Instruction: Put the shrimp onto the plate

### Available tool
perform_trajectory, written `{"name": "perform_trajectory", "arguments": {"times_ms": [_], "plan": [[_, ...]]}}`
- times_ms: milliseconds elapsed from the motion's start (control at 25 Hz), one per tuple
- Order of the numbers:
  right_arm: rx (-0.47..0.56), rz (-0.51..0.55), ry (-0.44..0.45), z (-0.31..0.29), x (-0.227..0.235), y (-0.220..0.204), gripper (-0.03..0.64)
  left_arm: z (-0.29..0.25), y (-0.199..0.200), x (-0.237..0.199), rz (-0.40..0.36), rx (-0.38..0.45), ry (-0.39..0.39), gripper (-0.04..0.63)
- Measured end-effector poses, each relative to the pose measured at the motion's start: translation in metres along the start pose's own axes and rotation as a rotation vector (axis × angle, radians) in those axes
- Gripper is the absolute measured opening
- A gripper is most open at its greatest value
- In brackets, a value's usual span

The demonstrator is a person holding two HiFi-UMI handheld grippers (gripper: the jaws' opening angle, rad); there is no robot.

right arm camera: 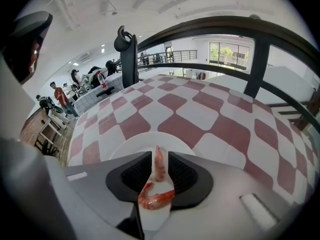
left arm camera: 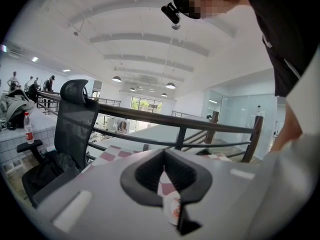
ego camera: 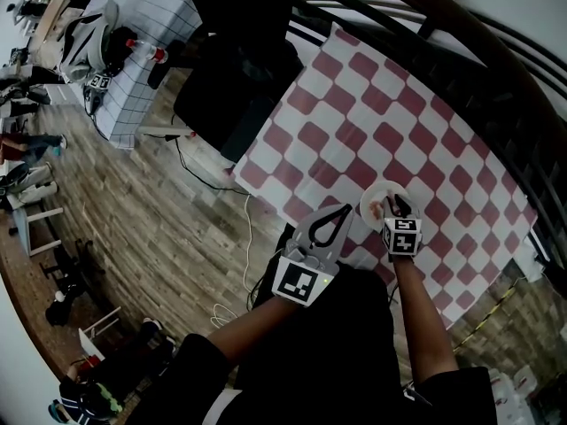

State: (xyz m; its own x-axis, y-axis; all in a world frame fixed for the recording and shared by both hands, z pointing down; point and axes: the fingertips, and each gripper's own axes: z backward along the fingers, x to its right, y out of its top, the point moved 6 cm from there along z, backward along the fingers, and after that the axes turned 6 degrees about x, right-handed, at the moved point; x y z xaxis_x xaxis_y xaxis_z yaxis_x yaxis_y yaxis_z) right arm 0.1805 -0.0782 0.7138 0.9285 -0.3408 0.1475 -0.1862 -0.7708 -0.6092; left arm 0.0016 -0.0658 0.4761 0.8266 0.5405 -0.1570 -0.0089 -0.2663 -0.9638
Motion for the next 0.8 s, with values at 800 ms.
{"name": "perform_trajectory", "arguments": {"times_ms": [800], "plan": [[0.124, -0.153, -0.155, 0.083, -0.025, 0.013, 0.074, 0.03, 0.015, -0.007, -0.086, 0.022, -0.198, 0.006]]}}
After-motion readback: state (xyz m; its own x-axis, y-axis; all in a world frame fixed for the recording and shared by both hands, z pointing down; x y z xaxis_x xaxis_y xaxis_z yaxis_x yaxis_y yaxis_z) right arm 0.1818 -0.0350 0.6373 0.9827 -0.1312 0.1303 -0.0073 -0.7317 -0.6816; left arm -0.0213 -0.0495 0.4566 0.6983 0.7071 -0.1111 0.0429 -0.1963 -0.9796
